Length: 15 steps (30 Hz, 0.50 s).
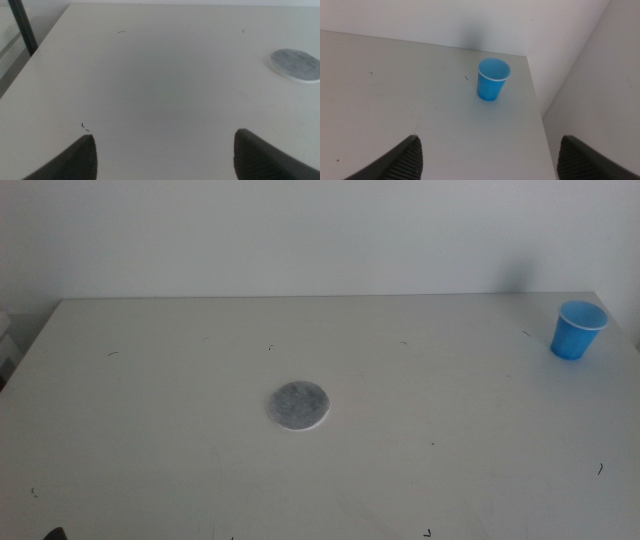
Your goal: Place an empty cup on a cup mat.
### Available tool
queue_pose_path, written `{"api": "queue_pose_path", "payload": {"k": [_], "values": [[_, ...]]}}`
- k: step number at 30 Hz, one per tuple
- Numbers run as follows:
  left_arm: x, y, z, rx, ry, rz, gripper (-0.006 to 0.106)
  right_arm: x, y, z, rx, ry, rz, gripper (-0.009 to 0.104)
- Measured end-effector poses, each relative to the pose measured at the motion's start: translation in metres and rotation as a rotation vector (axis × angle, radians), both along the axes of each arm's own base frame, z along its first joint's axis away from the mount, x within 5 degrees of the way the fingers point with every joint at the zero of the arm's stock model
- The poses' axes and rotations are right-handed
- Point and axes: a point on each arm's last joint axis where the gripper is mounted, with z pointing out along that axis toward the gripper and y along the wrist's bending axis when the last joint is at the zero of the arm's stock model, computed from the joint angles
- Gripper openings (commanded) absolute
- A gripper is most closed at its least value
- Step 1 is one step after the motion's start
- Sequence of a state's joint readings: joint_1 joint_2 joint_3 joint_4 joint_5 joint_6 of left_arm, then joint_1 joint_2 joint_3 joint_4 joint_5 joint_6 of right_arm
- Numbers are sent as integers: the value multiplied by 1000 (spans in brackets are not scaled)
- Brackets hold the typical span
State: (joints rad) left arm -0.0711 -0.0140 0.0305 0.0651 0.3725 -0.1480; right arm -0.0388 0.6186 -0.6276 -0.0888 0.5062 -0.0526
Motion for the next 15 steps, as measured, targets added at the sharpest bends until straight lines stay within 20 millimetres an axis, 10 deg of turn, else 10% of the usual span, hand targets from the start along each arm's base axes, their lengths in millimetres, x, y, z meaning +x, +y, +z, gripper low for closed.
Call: {"api": "queue_pose_path", "payload": {"k": [15], "values": [[0, 0, 0, 0, 0, 0, 105, 117, -4, 70, 183, 293, -97, 80]]}}
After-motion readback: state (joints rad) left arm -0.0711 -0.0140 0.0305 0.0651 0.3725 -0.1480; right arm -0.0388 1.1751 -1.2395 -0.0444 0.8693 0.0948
